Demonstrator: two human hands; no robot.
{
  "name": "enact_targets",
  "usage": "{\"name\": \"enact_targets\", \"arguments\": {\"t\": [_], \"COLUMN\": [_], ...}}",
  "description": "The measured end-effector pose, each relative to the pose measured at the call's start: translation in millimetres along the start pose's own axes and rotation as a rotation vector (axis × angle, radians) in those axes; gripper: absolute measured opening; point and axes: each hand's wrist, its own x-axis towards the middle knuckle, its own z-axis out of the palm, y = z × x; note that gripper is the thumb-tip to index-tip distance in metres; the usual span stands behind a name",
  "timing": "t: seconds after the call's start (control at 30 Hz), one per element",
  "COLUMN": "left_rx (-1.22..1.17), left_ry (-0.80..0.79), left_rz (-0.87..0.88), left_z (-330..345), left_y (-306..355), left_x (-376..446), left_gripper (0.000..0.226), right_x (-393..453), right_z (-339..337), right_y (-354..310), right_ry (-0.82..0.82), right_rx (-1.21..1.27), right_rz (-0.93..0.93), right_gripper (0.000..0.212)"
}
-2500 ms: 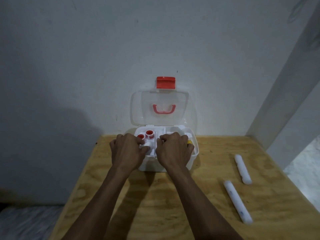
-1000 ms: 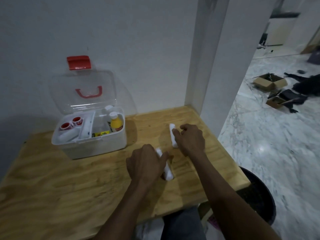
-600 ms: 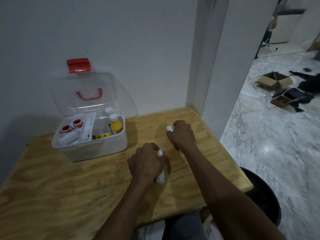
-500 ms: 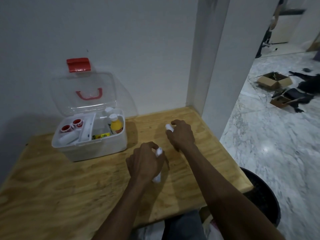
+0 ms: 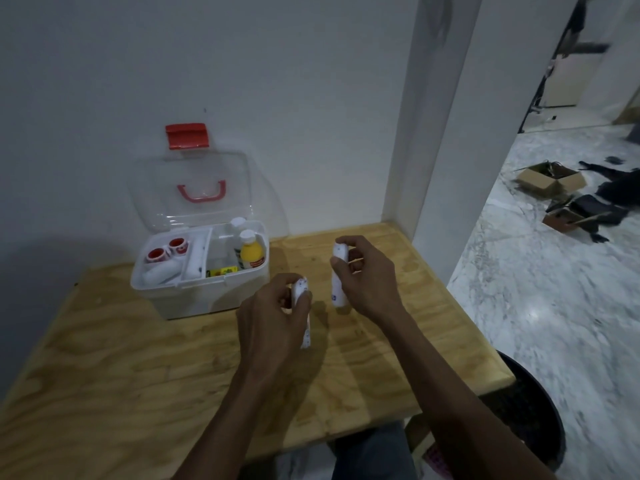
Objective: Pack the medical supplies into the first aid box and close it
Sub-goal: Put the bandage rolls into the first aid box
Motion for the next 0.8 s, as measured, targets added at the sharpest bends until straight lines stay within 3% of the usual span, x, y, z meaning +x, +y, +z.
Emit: {"name": "enact_targets", "arguments": {"t": [0.23, 0.47, 0.8], "left_rx": [-0.089, -0.031, -0.030], "left_ry": [0.181, 0.367, 0.273], "left_rz": [0.087, 0.114, 0.067], "left_z": [-46, -98, -90], "left_y": [-1, -2, -39], "left_x": [3, 42, 83], "left_gripper": [0.019, 0.020, 0.020], "right_x": [-5, 18, 41], "right_z": [9, 35, 73], "right_y": [-41, -88, -91], "right_ry": [0.057, 0.075, -0.022], "right_rx": [0.100, 0.164, 0.121], "right_rz": [-0.121, -0.223, -0.247], "right_gripper": [0.024, 0.023, 0.022]}}
